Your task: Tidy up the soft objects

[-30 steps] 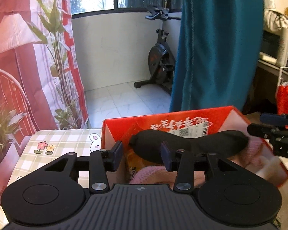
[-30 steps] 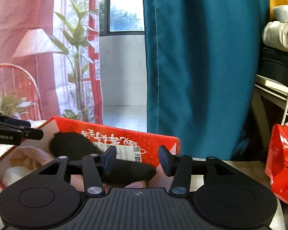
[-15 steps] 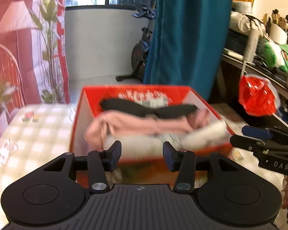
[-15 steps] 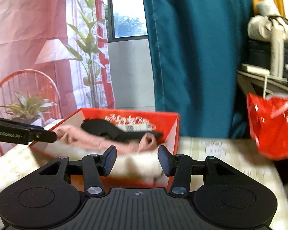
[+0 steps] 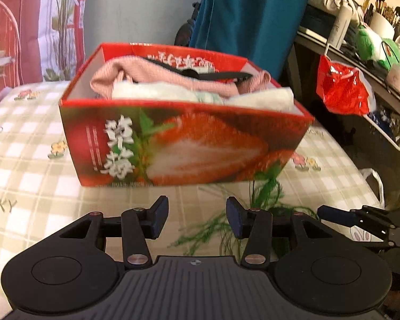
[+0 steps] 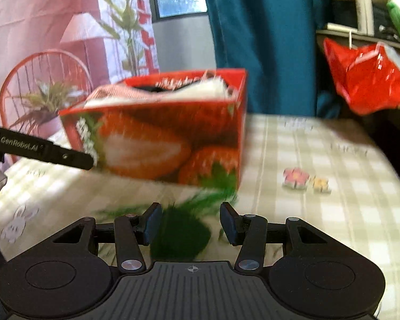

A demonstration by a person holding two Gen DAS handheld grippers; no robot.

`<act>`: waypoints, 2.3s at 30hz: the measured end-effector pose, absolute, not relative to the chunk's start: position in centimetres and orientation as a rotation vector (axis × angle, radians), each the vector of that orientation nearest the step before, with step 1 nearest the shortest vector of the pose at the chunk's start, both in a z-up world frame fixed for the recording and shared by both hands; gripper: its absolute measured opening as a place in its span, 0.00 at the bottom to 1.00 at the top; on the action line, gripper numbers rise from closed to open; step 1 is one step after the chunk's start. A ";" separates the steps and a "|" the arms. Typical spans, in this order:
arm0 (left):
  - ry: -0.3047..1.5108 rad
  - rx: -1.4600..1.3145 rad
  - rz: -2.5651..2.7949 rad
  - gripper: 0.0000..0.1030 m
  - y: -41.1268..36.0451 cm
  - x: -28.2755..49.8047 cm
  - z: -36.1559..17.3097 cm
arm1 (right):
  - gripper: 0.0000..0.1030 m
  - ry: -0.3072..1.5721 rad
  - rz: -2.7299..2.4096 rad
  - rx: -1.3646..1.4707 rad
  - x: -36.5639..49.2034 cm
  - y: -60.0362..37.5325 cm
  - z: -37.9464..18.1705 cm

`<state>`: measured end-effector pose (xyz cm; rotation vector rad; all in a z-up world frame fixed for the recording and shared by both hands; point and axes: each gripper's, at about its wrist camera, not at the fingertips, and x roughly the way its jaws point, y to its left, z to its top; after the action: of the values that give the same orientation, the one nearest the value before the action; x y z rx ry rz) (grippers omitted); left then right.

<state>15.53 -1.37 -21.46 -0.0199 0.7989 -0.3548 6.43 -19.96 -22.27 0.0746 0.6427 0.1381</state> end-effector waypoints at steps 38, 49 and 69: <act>0.914 -0.108 -0.467 0.49 -4.0 15.0 -24.9 | 0.46 0.715 0.297 0.100 6.9 -16.7 -25.9; 0.959 -0.207 -0.545 0.58 -5.2 16.4 -26.4 | 0.46 0.720 0.289 0.088 6.9 -16.8 -26.2; 0.806 -0.256 -0.697 0.45 -5.9 15.8 -22.2 | 0.42 0.604 0.288 0.099 6.4 -17.4 -22.7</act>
<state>15.81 -5.89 -22.18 -0.2559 0.8061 -0.6971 6.40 -17.43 -22.68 0.0989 0.6036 0.2880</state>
